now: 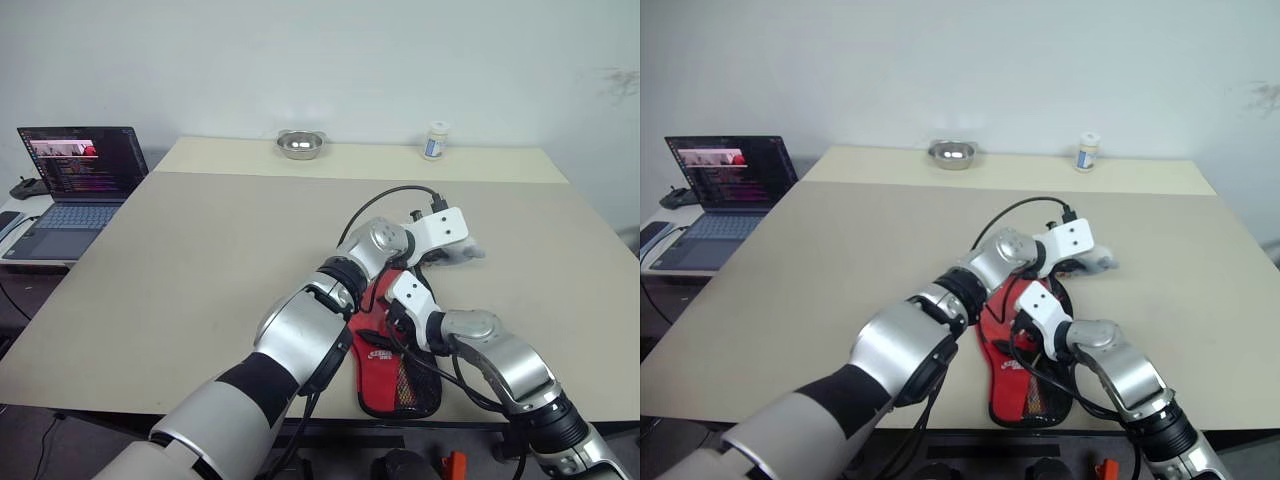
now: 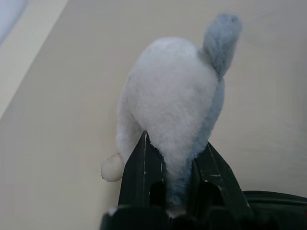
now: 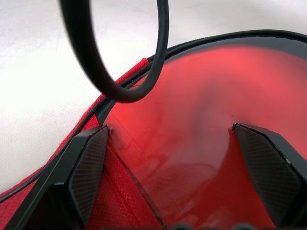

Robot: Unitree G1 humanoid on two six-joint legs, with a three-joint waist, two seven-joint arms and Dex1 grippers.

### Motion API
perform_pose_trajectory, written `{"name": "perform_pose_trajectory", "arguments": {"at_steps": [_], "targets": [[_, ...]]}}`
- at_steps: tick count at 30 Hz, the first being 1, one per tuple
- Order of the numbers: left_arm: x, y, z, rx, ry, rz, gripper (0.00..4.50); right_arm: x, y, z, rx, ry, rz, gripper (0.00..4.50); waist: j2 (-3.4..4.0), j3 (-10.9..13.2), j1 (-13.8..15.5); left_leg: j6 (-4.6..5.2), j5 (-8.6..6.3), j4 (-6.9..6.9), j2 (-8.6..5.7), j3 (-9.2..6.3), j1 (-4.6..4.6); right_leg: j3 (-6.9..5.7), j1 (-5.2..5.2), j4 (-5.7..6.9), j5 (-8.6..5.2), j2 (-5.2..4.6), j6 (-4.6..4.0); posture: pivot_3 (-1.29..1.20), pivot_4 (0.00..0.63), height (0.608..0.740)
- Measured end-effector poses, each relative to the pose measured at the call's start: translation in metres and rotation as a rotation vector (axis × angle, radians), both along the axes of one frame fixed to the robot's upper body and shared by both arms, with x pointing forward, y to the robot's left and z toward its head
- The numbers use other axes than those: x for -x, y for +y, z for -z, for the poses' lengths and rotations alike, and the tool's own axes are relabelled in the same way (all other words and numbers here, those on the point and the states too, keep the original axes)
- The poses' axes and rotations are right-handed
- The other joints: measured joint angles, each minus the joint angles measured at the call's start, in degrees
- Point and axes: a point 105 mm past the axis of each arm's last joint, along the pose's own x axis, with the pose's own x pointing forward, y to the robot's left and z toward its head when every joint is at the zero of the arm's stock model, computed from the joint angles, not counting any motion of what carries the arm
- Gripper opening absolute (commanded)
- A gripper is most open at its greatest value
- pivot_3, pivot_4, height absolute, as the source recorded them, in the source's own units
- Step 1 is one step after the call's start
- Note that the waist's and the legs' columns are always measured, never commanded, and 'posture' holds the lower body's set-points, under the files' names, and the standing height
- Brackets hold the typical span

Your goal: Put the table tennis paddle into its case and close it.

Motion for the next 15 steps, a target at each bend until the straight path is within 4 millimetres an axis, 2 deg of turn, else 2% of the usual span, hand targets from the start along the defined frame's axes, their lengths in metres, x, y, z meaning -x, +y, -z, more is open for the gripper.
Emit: {"name": "perform_pose_trajectory", "arguments": {"at_steps": [15], "targets": [[0.013, -0.004, 0.005, 0.023, 0.104, 0.085, 0.18, -0.001, 0.002, 0.001, 0.004, -0.003, 0.002, 4.50, 0.07, -0.09, -0.14, 0.00, 0.00, 0.00, 0.02, -0.01, 0.03, 0.01, 0.01, 0.02, 0.00, 0.02, 0.00, 0.00, 0.150, 0.740]]}}
